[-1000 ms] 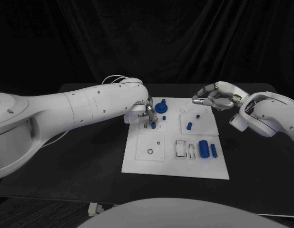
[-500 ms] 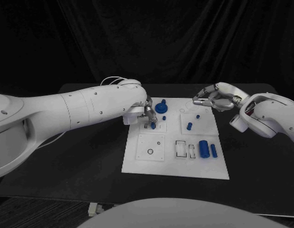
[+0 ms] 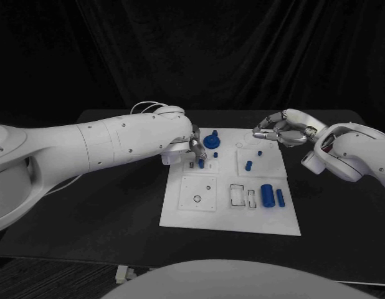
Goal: Assemble the parts on the task board
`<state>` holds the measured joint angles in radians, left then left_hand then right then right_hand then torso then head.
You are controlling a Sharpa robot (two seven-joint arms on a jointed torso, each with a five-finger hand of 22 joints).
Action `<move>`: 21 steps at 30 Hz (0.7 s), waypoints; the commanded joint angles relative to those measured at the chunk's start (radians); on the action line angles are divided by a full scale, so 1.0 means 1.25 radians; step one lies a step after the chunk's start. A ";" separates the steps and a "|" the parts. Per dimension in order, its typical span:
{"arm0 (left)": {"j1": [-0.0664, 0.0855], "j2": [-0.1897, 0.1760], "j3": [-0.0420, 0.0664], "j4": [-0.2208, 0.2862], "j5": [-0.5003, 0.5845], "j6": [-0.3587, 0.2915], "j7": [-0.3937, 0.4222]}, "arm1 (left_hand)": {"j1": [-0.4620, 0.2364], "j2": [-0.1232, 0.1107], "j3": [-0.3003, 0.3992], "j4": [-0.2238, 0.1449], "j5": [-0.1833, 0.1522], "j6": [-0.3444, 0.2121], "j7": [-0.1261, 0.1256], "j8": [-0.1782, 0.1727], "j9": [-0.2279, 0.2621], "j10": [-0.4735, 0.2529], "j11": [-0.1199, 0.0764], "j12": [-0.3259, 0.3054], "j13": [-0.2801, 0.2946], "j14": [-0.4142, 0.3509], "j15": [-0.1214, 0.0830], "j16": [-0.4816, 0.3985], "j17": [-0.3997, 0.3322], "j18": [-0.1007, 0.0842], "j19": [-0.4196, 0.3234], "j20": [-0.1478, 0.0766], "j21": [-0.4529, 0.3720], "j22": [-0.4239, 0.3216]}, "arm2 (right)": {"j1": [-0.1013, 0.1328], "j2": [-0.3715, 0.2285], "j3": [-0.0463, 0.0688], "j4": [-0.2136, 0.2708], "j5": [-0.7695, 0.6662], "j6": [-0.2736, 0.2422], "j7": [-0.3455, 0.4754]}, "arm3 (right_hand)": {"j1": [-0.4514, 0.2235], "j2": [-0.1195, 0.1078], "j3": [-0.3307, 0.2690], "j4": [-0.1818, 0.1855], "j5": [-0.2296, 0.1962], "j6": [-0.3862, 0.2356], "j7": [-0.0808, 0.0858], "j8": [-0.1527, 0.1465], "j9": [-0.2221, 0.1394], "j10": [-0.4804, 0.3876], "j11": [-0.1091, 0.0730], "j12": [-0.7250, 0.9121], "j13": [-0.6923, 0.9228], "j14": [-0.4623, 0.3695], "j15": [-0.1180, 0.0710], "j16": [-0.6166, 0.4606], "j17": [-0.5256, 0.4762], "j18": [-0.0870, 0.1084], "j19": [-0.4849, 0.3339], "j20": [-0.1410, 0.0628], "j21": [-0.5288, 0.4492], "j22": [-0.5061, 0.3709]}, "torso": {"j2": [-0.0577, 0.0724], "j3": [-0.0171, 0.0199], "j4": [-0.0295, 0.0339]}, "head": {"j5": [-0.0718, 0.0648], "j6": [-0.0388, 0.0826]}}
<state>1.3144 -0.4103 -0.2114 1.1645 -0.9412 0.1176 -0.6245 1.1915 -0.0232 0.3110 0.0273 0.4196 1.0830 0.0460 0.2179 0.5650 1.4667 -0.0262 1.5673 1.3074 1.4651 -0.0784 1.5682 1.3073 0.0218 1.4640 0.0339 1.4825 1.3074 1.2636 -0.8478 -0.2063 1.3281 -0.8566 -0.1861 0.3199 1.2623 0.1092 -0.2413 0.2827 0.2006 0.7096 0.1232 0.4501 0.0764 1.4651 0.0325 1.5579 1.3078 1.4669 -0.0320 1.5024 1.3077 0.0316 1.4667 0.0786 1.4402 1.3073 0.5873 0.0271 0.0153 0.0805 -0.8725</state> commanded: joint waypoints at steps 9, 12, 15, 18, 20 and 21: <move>-0.001 -0.007 0.001 0.005 -0.019 -0.039 0.007 | -0.005 -0.001 0.046 -0.039 0.005 0.000 -0.003 0.001 0.002 0.083 -0.006 0.003 0.211 0.085 -0.005 0.002 0.211 0.011 0.015 -0.004 -0.004 0.115 | -0.004 0.000 0.001 -0.001 -0.002 0.003 -0.007 | 0.009 -0.001 -0.005 -0.002 0.003 0.002 0.003 -0.002 -0.001 0.060 0.006 -0.005 0.174 0.043 0.005 -0.004 0.091 0.005 0.015 0.004 -0.002 0.170 | 0.000 0.0005 -0.0004 | 0.002 0.000; -0.001 -0.005 0.001 0.004 -0.019 -0.035 0.008 | -0.005 -0.001 0.046 -0.039 0.005 0.000 -0.003 0.001 0.002 0.083 -0.006 0.003 0.211 0.085 -0.005 0.002 0.211 0.011 0.015 -0.004 -0.004 0.115 | -0.005 0.001 0.001 -0.001 -0.002 0.003 -0.007 | 0.009 -0.001 -0.005 -0.002 0.003 0.002 0.003 -0.002 -0.001 0.060 0.006 -0.005 0.174 0.043 0.005 -0.004 0.091 0.005 0.015 0.004 -0.002 0.170 | 0.000 0.0003 -0.0004 | 0.003 0.000; -0.001 -0.003 0.001 0.003 -0.019 -0.031 0.010 | -0.005 -0.001 0.046 -0.038 0.004 0.000 -0.003 0.001 0.002 0.083 -0.006 0.003 0.211 0.085 -0.006 0.002 0.211 0.011 0.015 -0.004 -0.005 0.115 | -0.005 0.001 0.001 -0.001 -0.002 0.003 -0.007 | 0.011 -0.001 -0.005 -0.002 0.003 0.002 0.003 -0.002 -0.001 0.060 0.006 -0.005 0.174 0.043 0.005 -0.004 0.090 0.005 0.014 0.005 -0.002 0.170 | 0.000 -0.0002 -0.0001 | 0.003 0.000; -0.001 -0.001 0.001 0.002 -0.020 -0.027 0.011 | -0.005 -0.001 0.046 -0.038 0.004 0.000 -0.003 0.001 0.002 0.083 -0.006 0.003 0.211 0.085 -0.006 0.002 0.211 0.011 0.015 -0.004 -0.005 0.115 | -0.005 0.002 0.001 -0.001 -0.002 0.003 -0.007 | 0.011 -0.001 -0.005 -0.002 0.003 0.002 0.003 -0.002 -0.001 0.060 0.006 -0.005 0.174 0.043 0.005 -0.004 0.090 0.005 0.014 0.005 -0.002 0.170 | 0.001 -0.0003 0.0000 | 0.002 0.000; -0.001 -0.001 0.000 0.002 -0.020 -0.026 0.012 | -0.007 -0.001 0.047 -0.037 0.003 0.000 -0.004 0.001 0.003 0.083 -0.006 0.003 0.211 0.085 -0.006 0.002 0.211 0.011 0.015 -0.005 -0.005 0.115 | -0.005 0.002 0.001 -0.001 -0.002 0.004 -0.007 | 0.012 -0.001 -0.005 -0.003 0.003 0.002 0.003 -0.002 -0.001 0.060 0.006 -0.005 0.174 0.043 0.005 -0.004 0.091 0.005 0.014 0.005 -0.003 0.170 | 0.000 -0.0004 0.0001 | 0.003 0.000; -0.001 -0.001 0.000 0.001 -0.020 -0.025 0.012 | -0.007 -0.001 0.047 -0.037 0.003 0.000 -0.004 0.001 0.003 0.083 -0.006 0.003 0.211 0.085 -0.006 0.002 0.211 0.011 0.015 -0.005 -0.005 0.115 | -0.005 0.002 0.001 -0.001 -0.002 0.004 -0.007 | 0.012 -0.001 -0.005 -0.003 0.003 0.002 0.003 -0.002 -0.001 0.060 0.006 -0.005 0.174 0.043 0.005 -0.004 0.091 0.005 0.014 0.005 -0.003 0.170 | 0.001 -0.0003 0.0001 | 0.002 0.000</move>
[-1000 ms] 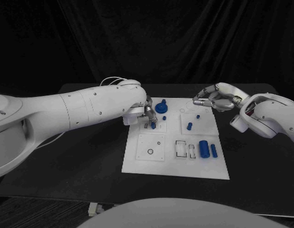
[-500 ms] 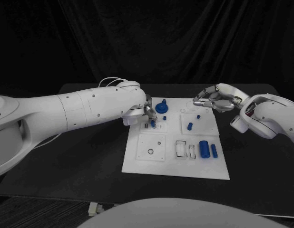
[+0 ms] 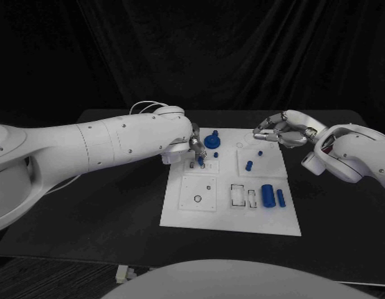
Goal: Assemble the parts on the task board
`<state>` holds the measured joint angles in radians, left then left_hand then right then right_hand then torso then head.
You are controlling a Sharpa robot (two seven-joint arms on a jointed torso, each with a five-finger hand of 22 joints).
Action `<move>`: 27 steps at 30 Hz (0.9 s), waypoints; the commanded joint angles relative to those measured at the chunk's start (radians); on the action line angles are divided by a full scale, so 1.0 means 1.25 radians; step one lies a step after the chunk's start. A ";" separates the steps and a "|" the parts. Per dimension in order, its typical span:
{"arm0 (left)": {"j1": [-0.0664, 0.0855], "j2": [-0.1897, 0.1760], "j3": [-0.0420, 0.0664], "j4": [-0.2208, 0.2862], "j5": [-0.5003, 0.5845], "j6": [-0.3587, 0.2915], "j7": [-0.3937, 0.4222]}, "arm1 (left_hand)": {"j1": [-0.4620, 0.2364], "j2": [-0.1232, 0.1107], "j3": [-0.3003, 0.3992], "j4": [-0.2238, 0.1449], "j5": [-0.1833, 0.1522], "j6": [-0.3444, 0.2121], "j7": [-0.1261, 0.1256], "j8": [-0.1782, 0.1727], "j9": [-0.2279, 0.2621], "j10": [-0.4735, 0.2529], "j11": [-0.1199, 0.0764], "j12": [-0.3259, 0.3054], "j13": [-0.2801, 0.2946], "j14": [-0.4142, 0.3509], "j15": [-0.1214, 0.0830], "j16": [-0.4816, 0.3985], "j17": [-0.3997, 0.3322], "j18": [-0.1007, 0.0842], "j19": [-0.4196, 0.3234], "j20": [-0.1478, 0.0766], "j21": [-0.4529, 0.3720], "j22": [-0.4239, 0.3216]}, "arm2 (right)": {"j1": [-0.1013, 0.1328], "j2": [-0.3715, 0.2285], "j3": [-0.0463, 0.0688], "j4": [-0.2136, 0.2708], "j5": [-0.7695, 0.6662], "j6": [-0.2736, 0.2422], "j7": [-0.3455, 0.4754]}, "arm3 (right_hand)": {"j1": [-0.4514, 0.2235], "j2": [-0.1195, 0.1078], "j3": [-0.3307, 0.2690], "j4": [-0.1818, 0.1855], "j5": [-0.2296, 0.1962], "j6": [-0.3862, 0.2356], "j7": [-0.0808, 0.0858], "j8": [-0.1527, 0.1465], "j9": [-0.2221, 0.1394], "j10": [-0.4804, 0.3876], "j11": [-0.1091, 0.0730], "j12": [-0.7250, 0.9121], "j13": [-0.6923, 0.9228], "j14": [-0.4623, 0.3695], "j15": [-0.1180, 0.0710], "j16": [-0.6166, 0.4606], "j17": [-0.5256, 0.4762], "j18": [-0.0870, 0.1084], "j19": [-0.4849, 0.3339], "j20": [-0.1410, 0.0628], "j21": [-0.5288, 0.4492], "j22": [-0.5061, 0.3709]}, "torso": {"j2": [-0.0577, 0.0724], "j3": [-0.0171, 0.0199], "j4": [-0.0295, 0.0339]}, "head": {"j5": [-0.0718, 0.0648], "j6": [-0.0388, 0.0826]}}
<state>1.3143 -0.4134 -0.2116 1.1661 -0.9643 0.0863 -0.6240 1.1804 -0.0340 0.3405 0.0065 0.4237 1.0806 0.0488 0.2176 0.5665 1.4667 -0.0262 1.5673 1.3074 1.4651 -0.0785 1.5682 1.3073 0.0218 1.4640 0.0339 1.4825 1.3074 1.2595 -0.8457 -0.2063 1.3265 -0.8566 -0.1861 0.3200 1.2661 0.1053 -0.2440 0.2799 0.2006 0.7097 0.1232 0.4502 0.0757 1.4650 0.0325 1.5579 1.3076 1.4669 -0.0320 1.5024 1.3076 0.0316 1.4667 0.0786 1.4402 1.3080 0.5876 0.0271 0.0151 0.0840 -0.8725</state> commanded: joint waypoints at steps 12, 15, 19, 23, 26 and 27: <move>-0.002 0.005 0.001 0.000 -0.001 0.006 0.017 | 0.001 0.008 0.024 -0.019 -0.001 0.003 -0.006 0.001 0.003 0.083 -0.006 0.003 0.211 0.085 -0.006 0.002 0.211 0.012 0.015 -0.005 -0.006 0.114 | -0.002 0.000 0.001 0.000 -0.002 0.004 -0.006 | 0.012 0.002 -0.003 -0.002 0.004 0.002 0.004 -0.003 -0.001 0.059 0.006 -0.005 0.174 0.043 0.006 -0.005 0.090 0.005 0.014 0.005 -0.004 0.169 | 0.002 -0.0001 -0.0005 | 0.003 0.000; -0.003 0.005 0.001 -0.003 -0.001 0.004 0.017 | 0.001 0.008 0.024 -0.019 -0.001 0.003 -0.006 0.001 0.003 0.083 -0.006 0.003 0.211 0.085 -0.006 0.002 0.211 0.012 0.015 -0.005 -0.006 0.114 | -0.002 0.001 0.001 0.000 -0.002 0.003 -0.006 | 0.012 0.002 -0.003 -0.002 0.004 0.002 0.004 -0.003 -0.001 0.059 0.006 -0.005 0.174 0.043 0.006 -0.005 0.090 0.005 0.014 0.005 -0.004 0.169 | 0.002 0.0000 -0.0004 | 0.002 0.000; -0.003 0.006 0.000 -0.008 -0.001 0.000 0.019 | 0.001 0.009 0.024 -0.019 -0.001 0.003 -0.006 0.001 0.003 0.083 -0.006 0.003 0.211 0.085 -0.006 0.002 0.211 0.012 0.015 -0.005 -0.006 0.114 | -0.002 0.000 0.001 0.000 -0.002 0.003 -0.005 | 0.012 0.002 -0.003 -0.002 0.004 0.002 0.004 -0.003 -0.001 0.059 0.006 -0.005 0.174 0.043 0.006 -0.005 0.090 0.005 0.014 0.005 -0.004 0.169 | 0.002 -0.0001 -0.0003 | 0.000 0.000; -0.004 0.007 0.000 -0.012 -0.001 -0.003 0.021 | 0.002 0.009 0.025 -0.019 -0.001 0.002 -0.006 0.001 0.003 0.083 -0.007 0.003 0.211 0.085 -0.006 0.002 0.211 0.012 0.014 -0.005 -0.007 0.113 | -0.002 0.000 0.001 0.001 -0.002 0.003 -0.004 | 0.013 0.002 -0.004 -0.002 0.004 0.002 0.004 -0.003 -0.001 0.059 0.006 -0.005 0.173 0.042 0.006 -0.005 0.089 0.005 0.013 0.005 -0.004 0.169 | 0.002 -0.0003 0.0000 | 0.000 0.000; -0.004 0.008 0.000 -0.013 -0.001 -0.005 0.023 | 0.002 0.009 0.026 -0.019 -0.001 0.002 -0.006 0.001 0.003 0.083 -0.007 0.003 0.211 0.085 -0.006 0.002 0.211 0.012 0.014 -0.005 -0.007 0.113 | -0.002 -0.001 0.001 0.001 -0.002 0.003 -0.004 | 0.013 0.002 -0.004 -0.002 0.004 0.002 0.004 -0.003 -0.001 0.059 0.006 -0.005 0.173 0.042 0.006 -0.005 0.089 0.005 0.013 0.005 -0.004 0.169 | 0.002 -0.0001 0.0000 | -0.002 0.000; -0.005 0.009 0.000 -0.013 -0.001 -0.005 0.024 | 0.002 0.009 0.026 -0.019 -0.001 0.002 -0.006 0.001 0.003 0.083 -0.007 0.003 0.211 0.085 -0.006 0.002 0.211 0.012 0.014 -0.005 -0.007 0.113 | -0.002 -0.001 0.001 0.001 -0.002 0.004 -0.004 | 0.013 0.002 -0.004 -0.002 0.004 0.002 0.004 -0.003 -0.001 0.059 0.006 -0.005 0.173 0.042 0.006 -0.005 0.089 0.005 0.013 0.005 -0.004 0.169 | 0.002 -0.0003 0.0002 | -0.002 0.000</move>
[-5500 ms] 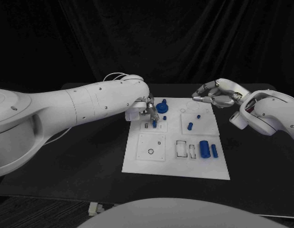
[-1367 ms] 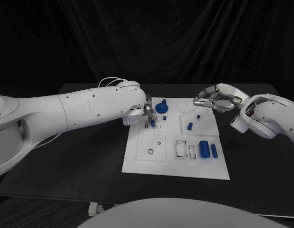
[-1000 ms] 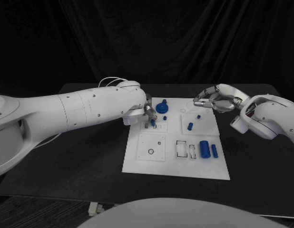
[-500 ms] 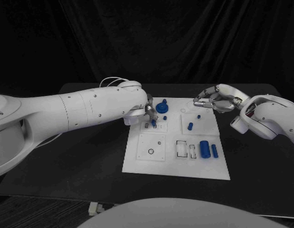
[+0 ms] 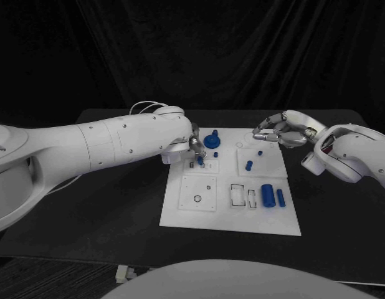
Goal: Assemble the parts on the task board
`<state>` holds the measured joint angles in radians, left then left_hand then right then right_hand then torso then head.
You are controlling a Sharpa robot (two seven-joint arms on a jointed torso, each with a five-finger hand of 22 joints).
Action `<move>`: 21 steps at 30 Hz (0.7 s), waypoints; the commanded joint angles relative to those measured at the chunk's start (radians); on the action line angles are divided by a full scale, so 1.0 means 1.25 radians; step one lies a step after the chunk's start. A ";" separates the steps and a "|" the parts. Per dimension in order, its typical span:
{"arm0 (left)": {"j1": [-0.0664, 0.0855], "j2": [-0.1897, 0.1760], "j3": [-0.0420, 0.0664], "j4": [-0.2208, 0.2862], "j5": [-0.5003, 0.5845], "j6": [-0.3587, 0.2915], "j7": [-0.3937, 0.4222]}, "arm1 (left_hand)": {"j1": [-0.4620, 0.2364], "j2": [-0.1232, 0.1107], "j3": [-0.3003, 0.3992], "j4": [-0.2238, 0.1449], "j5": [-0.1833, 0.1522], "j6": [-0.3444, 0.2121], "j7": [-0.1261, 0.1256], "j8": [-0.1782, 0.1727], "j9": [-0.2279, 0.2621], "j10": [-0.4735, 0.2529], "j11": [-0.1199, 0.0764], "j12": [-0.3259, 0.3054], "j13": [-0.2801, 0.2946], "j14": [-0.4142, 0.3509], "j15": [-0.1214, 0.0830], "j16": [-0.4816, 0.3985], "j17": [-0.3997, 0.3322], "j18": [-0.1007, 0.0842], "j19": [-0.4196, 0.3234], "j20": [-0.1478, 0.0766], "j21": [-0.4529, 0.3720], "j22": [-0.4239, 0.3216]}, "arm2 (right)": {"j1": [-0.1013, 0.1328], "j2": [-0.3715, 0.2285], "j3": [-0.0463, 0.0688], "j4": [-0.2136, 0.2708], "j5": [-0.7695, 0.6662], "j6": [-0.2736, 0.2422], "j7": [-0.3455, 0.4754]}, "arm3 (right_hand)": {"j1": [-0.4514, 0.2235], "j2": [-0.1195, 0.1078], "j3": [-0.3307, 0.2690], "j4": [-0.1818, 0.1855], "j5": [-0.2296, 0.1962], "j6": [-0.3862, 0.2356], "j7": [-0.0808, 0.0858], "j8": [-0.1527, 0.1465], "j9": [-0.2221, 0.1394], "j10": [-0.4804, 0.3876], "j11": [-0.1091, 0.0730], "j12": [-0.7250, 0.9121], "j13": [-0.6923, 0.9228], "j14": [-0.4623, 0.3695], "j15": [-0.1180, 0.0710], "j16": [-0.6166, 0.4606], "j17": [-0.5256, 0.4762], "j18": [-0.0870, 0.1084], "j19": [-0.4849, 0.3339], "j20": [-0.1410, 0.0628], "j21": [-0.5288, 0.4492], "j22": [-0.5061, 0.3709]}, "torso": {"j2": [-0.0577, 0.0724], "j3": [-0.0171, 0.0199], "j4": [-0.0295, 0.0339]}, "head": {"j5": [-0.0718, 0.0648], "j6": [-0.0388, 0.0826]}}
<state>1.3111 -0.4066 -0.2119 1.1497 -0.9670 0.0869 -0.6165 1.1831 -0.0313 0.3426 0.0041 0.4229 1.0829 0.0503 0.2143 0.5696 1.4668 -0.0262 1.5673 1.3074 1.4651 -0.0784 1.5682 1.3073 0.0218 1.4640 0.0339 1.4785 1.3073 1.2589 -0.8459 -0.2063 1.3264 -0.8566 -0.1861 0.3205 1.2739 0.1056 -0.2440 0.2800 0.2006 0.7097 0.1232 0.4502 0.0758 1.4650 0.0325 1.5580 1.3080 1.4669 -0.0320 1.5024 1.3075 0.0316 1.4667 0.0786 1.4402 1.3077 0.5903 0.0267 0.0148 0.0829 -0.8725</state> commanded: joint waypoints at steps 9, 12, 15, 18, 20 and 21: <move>-0.005 0.009 0.001 -0.005 0.001 -0.002 0.023 | 0.000 0.007 0.025 -0.017 0.000 0.000 -0.008 0.004 0.001 0.083 -0.007 0.003 0.211 0.085 -0.006 0.002 0.211 0.012 0.014 -0.005 -0.004 0.113 | -0.002 -0.002 0.001 0.003 -0.002 0.006 -0.005 | 0.008 0.001 -0.004 -0.002 0.004 0.002 0.004 -0.003 -0.001 0.059 0.006 -0.005 0.173 0.042 0.006 -0.005 0.089 0.006 0.013 0.005 -0.006 0.169 | 0.000 -0.0004 0.0004 | -0.002 0.000; -0.006 0.010 0.001 -0.005 0.001 0.001 0.024 | 0.000 0.007 0.025 -0.017 0.000 0.000 -0.008 0.004 0.001 0.083 -0.007 0.003 0.211 0.085 -0.006 0.002 0.211 0.012 0.014 -0.005 -0.004 0.113 | -0.002 -0.002 0.001 0.003 -0.002 0.008 -0.006 | 0.008 0.001 -0.004 -0.002 0.004 0.002 0.004 -0.003 -0.001 0.059 0.006 -0.005 0.173 0.042 0.006 -0.005 0.089 0.006 0.013 0.005 -0.006 0.169 | 0.000 -0.0004 0.0004 | -0.002 0.000; -0.007 0.010 0.001 -0.005 0.001 0.005 0.023 | 0.000 0.007 0.025 -0.017 0.000 0.000 -0.008 0.004 0.001 0.083 -0.007 0.003 0.211 0.085 -0.006 0.002 0.211 0.012 0.014 -0.005 -0.004 0.113 | -0.002 -0.002 0.001 0.003 -0.002 0.009 -0.007 | 0.009 0.001 -0.004 -0.002 0.005 0.002 0.004 -0.003 -0.001 0.059 0.007 -0.006 0.173 0.042 0.006 -0.005 0.089 0.006 0.012 0.005 -0.006 0.169 | 0.000 -0.0007 -0.0001 | 0.000 0.000; -0.007 0.009 0.001 -0.004 0.001 0.009 0.021 | 0.001 0.008 0.026 -0.017 0.000 0.000 -0.008 0.004 0.002 0.083 -0.007 0.003 0.211 0.085 -0.006 0.002 0.211 0.012 0.014 -0.005 -0.004 0.113 | -0.002 -0.002 0.001 0.003 -0.002 0.011 -0.008 | 0.009 0.001 -0.004 -0.002 0.005 0.002 0.004 -0.003 -0.001 0.059 0.007 -0.006 0.173 0.042 0.006 -0.005 0.089 0.006 0.012 0.005 -0.006 0.169 | 0.000 -0.0003 -0.0003 | 0.000 0.000; -0.008 0.009 0.001 -0.004 0.001 0.012 0.019 | 0.001 0.008 0.026 -0.017 0.000 0.000 -0.008 0.004 0.002 0.083 -0.007 0.003 0.211 0.085 -0.006 0.002 0.211 0.012 0.014 -0.005 -0.004 0.113 | -0.002 -0.001 0.001 0.002 -0.002 0.012 -0.008 | 0.009 0.001 -0.004 -0.002 0.005 0.002 0.004 -0.003 -0.001 0.059 0.007 -0.006 0.173 0.042 0.006 -0.005 0.089 0.006 0.012 0.005 -0.006 0.169 | 0.000 -0.0003 -0.0005 | 0.001 0.000; -0.008 0.009 0.001 -0.005 0.001 0.013 0.019 | 0.001 0.008 0.026 -0.017 0.000 0.000 -0.008 0.004 0.002 0.083 -0.007 0.003 0.211 0.085 -0.006 0.002 0.211 0.012 0.014 -0.005 -0.004 0.113 | -0.002 -0.001 0.001 0.002 -0.002 0.013 -0.008 | 0.009 0.001 -0.004 -0.002 0.005 0.002 0.004 -0.003 -0.001 0.059 0.007 -0.006 0.173 0.042 0.006 -0.005 0.089 0.006 0.012 0.005 -0.006 0.169 | 0.000 -0.0002 -0.0003 | 0.000 0.000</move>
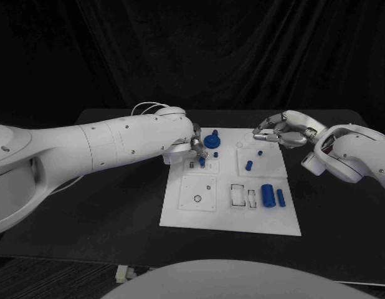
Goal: Assemble the parts on the task board
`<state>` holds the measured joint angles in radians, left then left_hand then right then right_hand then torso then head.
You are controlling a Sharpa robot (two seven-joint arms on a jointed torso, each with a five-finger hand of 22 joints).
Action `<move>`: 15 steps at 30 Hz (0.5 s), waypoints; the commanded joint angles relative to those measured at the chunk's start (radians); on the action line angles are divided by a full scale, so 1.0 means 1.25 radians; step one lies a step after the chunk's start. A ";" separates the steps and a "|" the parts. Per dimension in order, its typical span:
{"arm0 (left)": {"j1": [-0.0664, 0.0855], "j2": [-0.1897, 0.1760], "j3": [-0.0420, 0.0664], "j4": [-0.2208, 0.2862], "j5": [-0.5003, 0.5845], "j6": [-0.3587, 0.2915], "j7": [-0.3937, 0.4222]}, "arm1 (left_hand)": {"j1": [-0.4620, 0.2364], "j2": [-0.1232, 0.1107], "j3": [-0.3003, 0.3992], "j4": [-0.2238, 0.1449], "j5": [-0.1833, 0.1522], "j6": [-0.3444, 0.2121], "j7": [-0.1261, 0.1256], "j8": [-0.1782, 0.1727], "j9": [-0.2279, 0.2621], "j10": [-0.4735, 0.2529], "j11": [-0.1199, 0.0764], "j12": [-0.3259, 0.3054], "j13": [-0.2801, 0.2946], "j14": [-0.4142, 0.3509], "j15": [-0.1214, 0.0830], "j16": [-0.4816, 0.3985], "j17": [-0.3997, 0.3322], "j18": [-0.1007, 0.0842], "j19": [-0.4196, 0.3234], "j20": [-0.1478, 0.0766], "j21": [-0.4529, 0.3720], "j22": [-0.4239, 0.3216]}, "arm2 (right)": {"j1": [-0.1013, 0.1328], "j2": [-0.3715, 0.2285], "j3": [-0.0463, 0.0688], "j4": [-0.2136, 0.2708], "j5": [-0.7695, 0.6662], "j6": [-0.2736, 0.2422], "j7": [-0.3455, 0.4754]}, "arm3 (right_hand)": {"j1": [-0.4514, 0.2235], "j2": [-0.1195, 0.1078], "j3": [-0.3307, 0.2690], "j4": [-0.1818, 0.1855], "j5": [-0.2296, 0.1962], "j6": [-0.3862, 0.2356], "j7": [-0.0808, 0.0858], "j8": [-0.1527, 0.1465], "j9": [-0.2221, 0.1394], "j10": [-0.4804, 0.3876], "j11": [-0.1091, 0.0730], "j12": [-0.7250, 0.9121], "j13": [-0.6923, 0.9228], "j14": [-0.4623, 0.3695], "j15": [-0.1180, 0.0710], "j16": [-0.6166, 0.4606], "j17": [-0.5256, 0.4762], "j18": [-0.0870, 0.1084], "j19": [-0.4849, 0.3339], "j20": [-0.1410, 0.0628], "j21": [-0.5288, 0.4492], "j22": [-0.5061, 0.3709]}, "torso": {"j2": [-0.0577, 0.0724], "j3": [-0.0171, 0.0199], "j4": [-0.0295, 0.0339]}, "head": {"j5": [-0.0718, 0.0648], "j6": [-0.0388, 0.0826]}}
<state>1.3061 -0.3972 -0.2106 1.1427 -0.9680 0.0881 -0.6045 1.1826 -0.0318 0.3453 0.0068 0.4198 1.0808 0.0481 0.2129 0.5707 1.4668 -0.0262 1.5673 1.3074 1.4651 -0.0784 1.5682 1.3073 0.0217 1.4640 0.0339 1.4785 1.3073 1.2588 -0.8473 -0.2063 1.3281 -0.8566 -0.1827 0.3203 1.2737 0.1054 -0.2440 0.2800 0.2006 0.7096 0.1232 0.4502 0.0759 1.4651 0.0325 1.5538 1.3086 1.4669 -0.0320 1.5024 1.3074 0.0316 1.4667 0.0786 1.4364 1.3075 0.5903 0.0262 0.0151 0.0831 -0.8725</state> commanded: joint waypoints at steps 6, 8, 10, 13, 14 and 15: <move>-0.005 0.000 0.000 0.001 0.002 0.021 0.003 | 0.001 0.008 0.023 -0.019 0.003 0.002 -0.006 0.005 0.001 0.083 -0.007 0.003 0.211 0.085 -0.006 0.002 0.211 0.012 0.014 -0.005 -0.004 0.113 | -0.002 0.001 0.001 0.001 -0.002 0.011 -0.009 | 0.010 0.002 -0.004 -0.003 0.005 0.002 0.004 -0.003 -0.001 0.059 0.007 -0.002 0.172 0.042 0.006 -0.006 0.088 0.006 0.012 0.005 -0.004 0.169 | 0.000 0.0005 0.0001 | 0.000 0.000; -0.006 0.000 0.000 0.001 0.002 0.023 0.002 | 0.001 0.008 0.024 -0.019 0.003 0.002 -0.006 0.005 0.001 0.083 -0.007 0.003 0.211 0.085 -0.006 0.002 0.211 0.012 0.014 -0.005 -0.005 0.112 | -0.002 0.001 0.001 0.001 -0.002 0.012 -0.009 | 0.010 0.002 -0.004 -0.003 0.005 0.002 0.004 -0.003 -0.001 0.059 0.007 -0.002 0.172 0.042 0.006 -0.006 0.088 0.006 0.012 0.005 -0.004 0.169 | 0.000 0.0006 0.0002 | 0.001 0.000; -0.006 -0.001 0.000 0.002 0.002 0.025 0.000 | 0.001 0.008 0.024 -0.019 0.003 0.002 -0.006 0.005 0.001 0.083 -0.007 0.003 0.211 0.085 -0.006 0.002 0.211 0.012 0.014 -0.005 -0.005 0.112 | -0.002 0.001 0.001 0.000 -0.002 0.013 -0.010 | 0.010 0.002 -0.004 -0.003 0.005 0.002 0.004 -0.003 -0.001 0.059 0.007 -0.002 0.172 0.042 0.006 -0.006 0.088 0.006 0.012 0.005 -0.004 0.169 | -0.001 0.0007 0.0002 | 0.000 0.000; -0.006 -0.003 0.000 0.005 0.002 0.027 -0.002 | 0.001 0.008 0.024 -0.019 0.002 0.002 -0.006 0.005 0.001 0.083 -0.007 0.003 0.211 0.085 -0.006 0.002 0.211 0.013 0.013 -0.005 -0.006 0.111 | -0.002 0.001 0.001 0.000 -0.002 0.014 -0.010 | 0.010 0.002 -0.004 -0.003 0.005 0.002 0.004 -0.003 -0.001 0.059 0.007 -0.002 0.172 0.042 0.006 -0.006 0.088 0.006 0.012 0.005 -0.004 0.169 | -0.001 0.0006 0.0002 | 0.001 0.000; -0.006 -0.003 0.000 0.007 0.002 0.028 -0.002 | 0.002 0.008 0.025 -0.020 0.002 0.001 -0.006 0.005 0.002 0.083 -0.007 0.003 0.211 0.085 -0.006 0.002 0.211 0.013 0.012 -0.005 -0.007 0.110 | -0.002 0.001 0.001 -0.001 -0.002 0.014 -0.010 | 0.010 0.002 -0.004 -0.003 0.005 0.002 0.004 -0.003 -0.001 0.059 0.007 -0.002 0.172 0.042 0.006 -0.006 0.088 0.006 0.012 0.005 -0.004 0.169 | -0.001 0.0007 0.0002 | 0.001 0.000; -0.006 -0.004 0.000 0.008 0.002 0.029 -0.003 | 0.002 0.008 0.025 -0.020 0.002 0.001 -0.006 0.005 0.002 0.083 -0.007 0.003 0.211 0.085 -0.006 0.002 0.211 0.013 0.012 -0.005 -0.007 0.110 | -0.002 0.001 0.001 -0.001 -0.002 0.015 -0.010 | 0.010 0.002 -0.004 -0.003 0.005 0.002 0.004 -0.003 -0.001 0.059 0.007 -0.002 0.172 0.042 0.006 -0.006 0.088 0.006 0.012 0.005 -0.004 0.169 | -0.001 0.0007 0.0001 | 0.002 0.000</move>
<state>1.3046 -0.4024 -0.2091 1.1487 -0.9686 0.0983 -0.6059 1.1822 -0.0321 0.3453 0.0068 0.4170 1.0810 0.0484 0.2127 0.5708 1.4669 -0.0261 1.5673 1.3074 1.4651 -0.0784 1.5682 1.3073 0.0217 1.4640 0.0339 1.4748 1.3073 1.2585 -0.8459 -0.2063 1.3267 -0.8566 -0.1761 0.3196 1.2778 0.1095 -0.2440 0.2800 0.2006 0.7096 0.1232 0.4502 0.0760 1.4650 0.0325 1.5540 1.3099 1.4669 -0.0320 1.4986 1.3074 0.0316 1.4667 0.0786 1.4365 1.3074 0.5896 0.0267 0.0150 0.0847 -0.8725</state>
